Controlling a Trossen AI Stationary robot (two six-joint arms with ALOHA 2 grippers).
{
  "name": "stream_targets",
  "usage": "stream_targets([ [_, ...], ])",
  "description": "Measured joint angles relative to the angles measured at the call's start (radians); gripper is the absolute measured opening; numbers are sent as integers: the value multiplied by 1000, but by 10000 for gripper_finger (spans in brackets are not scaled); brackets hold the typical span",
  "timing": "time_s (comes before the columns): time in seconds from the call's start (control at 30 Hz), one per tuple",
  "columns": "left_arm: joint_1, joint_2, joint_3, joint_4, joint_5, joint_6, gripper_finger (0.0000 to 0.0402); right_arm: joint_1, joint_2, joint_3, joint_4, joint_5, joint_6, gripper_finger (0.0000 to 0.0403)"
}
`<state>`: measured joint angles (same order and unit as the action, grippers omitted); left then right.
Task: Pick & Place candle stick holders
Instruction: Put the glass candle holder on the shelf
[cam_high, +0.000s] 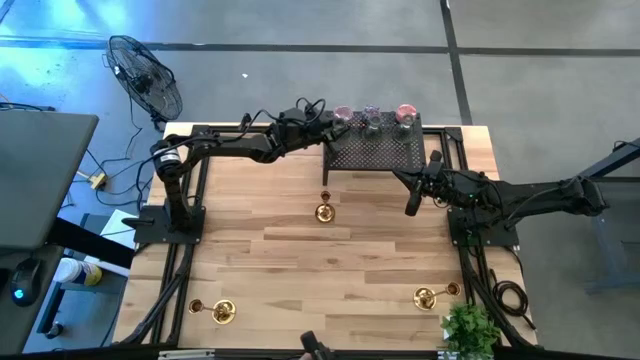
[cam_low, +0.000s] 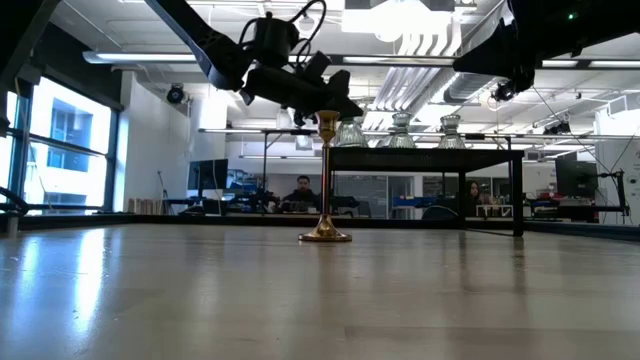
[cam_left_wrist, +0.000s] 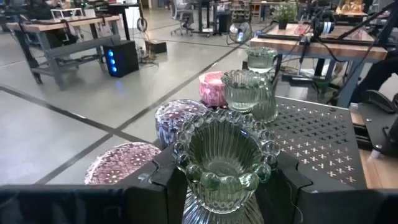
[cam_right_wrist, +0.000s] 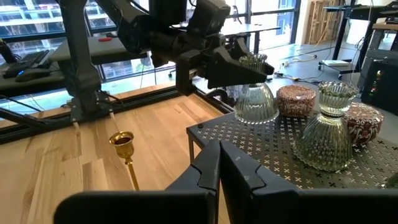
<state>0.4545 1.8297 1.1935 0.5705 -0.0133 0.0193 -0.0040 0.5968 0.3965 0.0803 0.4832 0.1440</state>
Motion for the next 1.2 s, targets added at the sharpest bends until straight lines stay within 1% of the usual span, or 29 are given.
stream_targets([
  [0.2,-1,3,0,11,6,1,140,0,0,0,0,0,0,1],
  [0.43,-1,52,22,28,7,2,139,0,0,0,0,0,0,1],
  [0.8,-3,55,40,9,7,-1,139,0,0,0,0,-1,-6,2],
  [1.03,-2,55,40,0,4,0,160,0,0,0,0,-4,-5,2],
  [1.2,-2,55,40,0,-3,10,162,0,0,0,0,-4,-5,1],
])
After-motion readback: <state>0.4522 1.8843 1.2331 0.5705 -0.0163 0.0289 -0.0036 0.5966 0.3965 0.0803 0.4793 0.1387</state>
